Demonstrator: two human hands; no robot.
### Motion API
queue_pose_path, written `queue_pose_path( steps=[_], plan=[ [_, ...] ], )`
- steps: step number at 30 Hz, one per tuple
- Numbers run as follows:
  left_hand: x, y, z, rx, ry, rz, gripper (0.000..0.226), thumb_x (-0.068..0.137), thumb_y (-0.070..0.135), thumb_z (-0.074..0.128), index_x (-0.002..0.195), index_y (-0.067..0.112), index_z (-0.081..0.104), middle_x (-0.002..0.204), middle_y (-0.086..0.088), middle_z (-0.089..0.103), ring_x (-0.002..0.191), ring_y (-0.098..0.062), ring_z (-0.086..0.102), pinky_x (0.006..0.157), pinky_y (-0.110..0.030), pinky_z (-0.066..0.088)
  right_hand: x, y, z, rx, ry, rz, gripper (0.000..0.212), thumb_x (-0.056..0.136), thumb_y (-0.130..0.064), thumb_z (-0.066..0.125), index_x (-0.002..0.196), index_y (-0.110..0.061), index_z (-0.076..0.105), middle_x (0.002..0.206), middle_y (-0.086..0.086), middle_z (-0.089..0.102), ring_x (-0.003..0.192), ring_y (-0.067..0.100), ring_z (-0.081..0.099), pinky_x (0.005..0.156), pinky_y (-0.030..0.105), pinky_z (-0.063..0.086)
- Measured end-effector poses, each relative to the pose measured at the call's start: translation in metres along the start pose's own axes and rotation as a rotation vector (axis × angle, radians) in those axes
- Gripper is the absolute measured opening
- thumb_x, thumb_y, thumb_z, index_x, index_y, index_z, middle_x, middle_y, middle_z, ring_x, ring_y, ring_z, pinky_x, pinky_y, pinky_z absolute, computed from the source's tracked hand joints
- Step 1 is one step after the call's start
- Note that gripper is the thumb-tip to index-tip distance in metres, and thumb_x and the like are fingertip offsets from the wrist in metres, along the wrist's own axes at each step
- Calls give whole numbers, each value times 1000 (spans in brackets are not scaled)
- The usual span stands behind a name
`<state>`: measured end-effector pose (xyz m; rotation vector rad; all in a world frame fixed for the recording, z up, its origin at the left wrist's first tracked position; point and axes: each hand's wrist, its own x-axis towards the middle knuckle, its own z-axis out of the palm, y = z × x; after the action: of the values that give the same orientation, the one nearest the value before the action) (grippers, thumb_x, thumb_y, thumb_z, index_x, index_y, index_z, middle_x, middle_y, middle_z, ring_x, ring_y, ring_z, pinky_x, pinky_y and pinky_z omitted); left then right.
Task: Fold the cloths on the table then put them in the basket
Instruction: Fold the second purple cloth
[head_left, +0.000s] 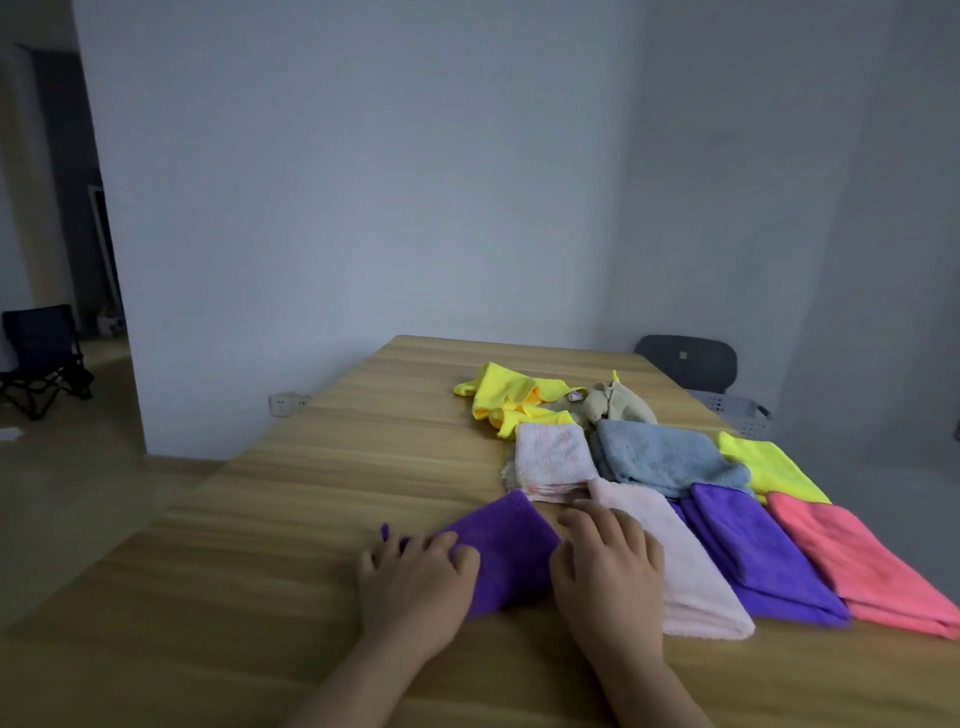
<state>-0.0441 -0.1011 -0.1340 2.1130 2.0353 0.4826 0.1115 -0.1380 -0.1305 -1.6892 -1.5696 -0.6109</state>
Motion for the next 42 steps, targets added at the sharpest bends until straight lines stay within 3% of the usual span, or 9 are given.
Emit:
queue_pose_path(
  steps=[4,8,10,13,21,30,33,36,42],
  plan=[
    [-8,28,-14,87,-125,69,56,93,53,14,116,31,60,128,-3,55,122,-24,40,102,-46,23,-8,37,-26,-19,101,29,30,71,-22,40,76,-15,69,83,1,70,74,29,65,70,36,43],
    [-13,46,-9,110,67,387,36,95,46,29,124,37,49,132,4,41,128,-20,31,102,-35,25,-20,73,-46,-46,-10,181,15,70,-11,58,78,-13,71,80,4,71,78,32,66,69,40,47],
    [-15,53,4,59,-56,562,40,98,39,30,137,38,36,151,10,23,142,-15,10,113,-34,14,-21,83,-49,-84,-196,284,15,81,-15,63,94,-19,69,97,-1,70,98,28,61,79,37,40],
    [-13,61,22,108,-179,470,47,100,38,19,147,37,17,157,12,8,145,-13,-3,117,-40,-2,-22,92,-41,-97,-292,268,27,94,-39,41,115,-34,58,121,-16,58,115,13,48,88,28,33],
    [-14,103,43,51,67,125,47,98,37,22,144,25,26,155,2,22,146,-22,3,113,-56,-5,-24,87,-32,-83,-290,266,31,94,-38,38,118,-33,57,124,-15,55,114,17,47,89,30,34],
    [-10,106,43,-254,116,276,42,96,25,35,137,30,31,134,16,50,128,-2,40,117,-43,-6,-26,88,-33,-75,-286,243,30,93,-34,39,118,-32,57,124,-13,55,113,18,46,88,30,34],
    [-17,99,41,-391,176,357,37,96,20,40,132,28,42,135,14,49,128,-4,40,118,-41,11,-24,82,-41,-87,-263,236,23,88,-28,54,109,-27,64,114,-8,62,105,22,54,84,34,40],
    [-18,85,35,-469,364,506,35,88,10,55,122,19,57,123,3,60,117,-16,52,103,-38,37,-22,78,-46,-30,-167,223,27,54,-8,85,76,-16,72,79,1,70,70,30,64,58,39,49],
    [22,28,24,-299,414,352,42,85,6,58,125,19,56,123,-3,61,114,-25,54,97,-38,36,-4,53,-44,28,-75,67,30,53,-6,86,75,-20,72,79,-4,70,70,22,66,59,35,51]
  ],
)
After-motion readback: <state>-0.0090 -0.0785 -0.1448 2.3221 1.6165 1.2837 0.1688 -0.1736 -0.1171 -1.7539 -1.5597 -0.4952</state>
